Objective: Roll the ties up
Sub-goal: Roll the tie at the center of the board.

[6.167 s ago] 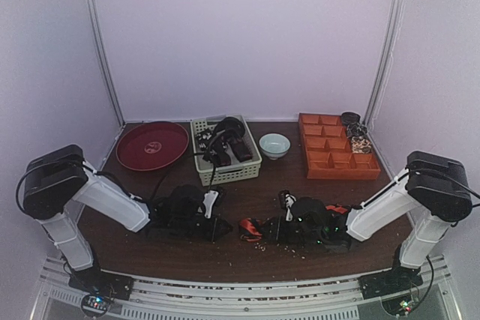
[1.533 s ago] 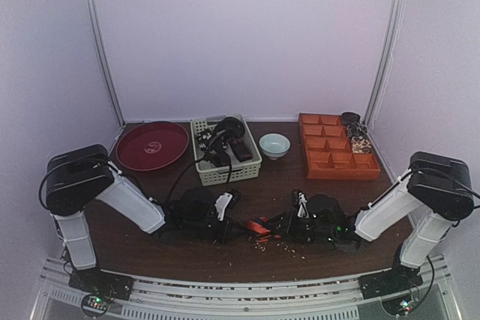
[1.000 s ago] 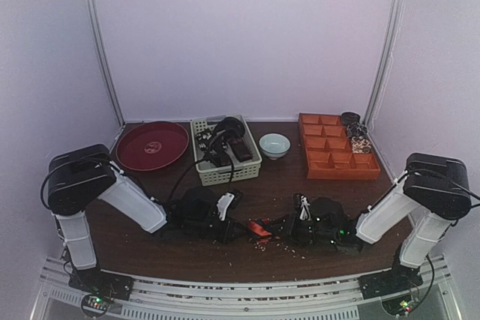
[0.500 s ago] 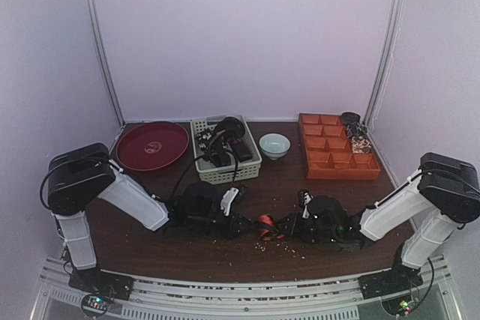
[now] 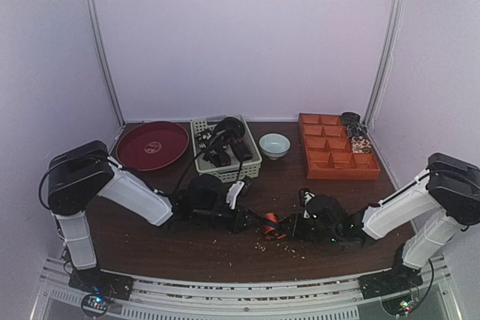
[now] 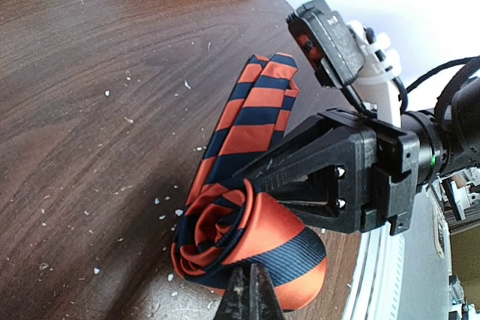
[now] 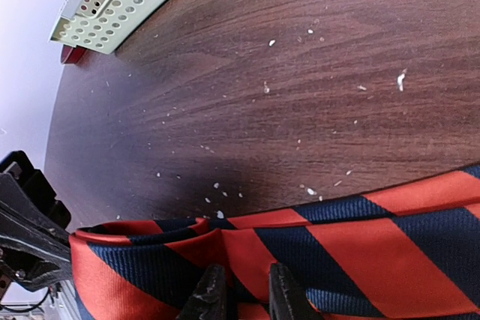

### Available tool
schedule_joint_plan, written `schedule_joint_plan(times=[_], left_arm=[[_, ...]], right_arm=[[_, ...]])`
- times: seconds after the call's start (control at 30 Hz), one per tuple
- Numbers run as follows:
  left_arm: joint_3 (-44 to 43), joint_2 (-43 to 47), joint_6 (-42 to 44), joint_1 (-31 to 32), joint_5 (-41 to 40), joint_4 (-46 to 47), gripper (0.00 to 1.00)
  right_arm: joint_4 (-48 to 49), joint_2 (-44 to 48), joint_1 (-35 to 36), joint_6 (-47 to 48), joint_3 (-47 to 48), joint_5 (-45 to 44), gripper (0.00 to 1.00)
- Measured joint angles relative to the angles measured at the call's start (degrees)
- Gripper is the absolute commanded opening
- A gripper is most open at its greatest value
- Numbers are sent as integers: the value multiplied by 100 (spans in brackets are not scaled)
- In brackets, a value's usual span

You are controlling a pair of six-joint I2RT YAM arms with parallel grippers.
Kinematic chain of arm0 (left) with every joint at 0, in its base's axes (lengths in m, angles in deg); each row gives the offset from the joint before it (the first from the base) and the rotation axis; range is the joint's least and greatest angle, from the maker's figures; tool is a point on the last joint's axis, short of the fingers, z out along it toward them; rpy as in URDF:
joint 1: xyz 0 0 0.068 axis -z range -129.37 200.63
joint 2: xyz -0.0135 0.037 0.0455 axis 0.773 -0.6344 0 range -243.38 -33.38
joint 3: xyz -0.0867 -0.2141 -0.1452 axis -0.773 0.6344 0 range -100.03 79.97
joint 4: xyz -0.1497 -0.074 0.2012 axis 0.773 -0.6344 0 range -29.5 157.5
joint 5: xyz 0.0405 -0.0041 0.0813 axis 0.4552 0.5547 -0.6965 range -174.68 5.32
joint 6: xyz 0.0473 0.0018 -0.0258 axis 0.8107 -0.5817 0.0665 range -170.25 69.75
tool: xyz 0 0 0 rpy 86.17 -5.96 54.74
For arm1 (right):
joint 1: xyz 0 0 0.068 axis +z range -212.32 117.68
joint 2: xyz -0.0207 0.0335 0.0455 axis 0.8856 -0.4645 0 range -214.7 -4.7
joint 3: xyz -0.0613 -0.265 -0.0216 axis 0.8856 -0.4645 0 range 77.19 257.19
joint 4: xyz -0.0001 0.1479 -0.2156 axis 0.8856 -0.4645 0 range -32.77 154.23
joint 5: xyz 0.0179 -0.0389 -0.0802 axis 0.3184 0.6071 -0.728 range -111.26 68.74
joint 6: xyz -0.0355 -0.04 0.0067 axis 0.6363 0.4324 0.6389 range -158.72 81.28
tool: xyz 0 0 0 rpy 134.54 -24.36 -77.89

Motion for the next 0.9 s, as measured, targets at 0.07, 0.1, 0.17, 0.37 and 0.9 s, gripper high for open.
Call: schedule_joint_plan(times=[0.07, 0.1, 0.17, 0.37, 0.9], left_arm=[[-39, -4, 0, 0, -4, -55, 0], [-61, -17, 2, 0, -2, -72, 0], [-96, -46, 2, 0, -4, -90, 0], [-282, -205, 4, 0, -7, -168, 0], [-518, -289, 68, 39, -111, -472, 0]], right_arm=[[-90, 26, 0, 81, 9, -57, 23], [-140, 44, 0, 125, 17, -83, 23], [-203, 61, 0, 190, 33, -133, 23], [-603, 297, 0, 295, 39, -328, 26], [-1047, 1220, 0, 356, -52, -671, 29]])
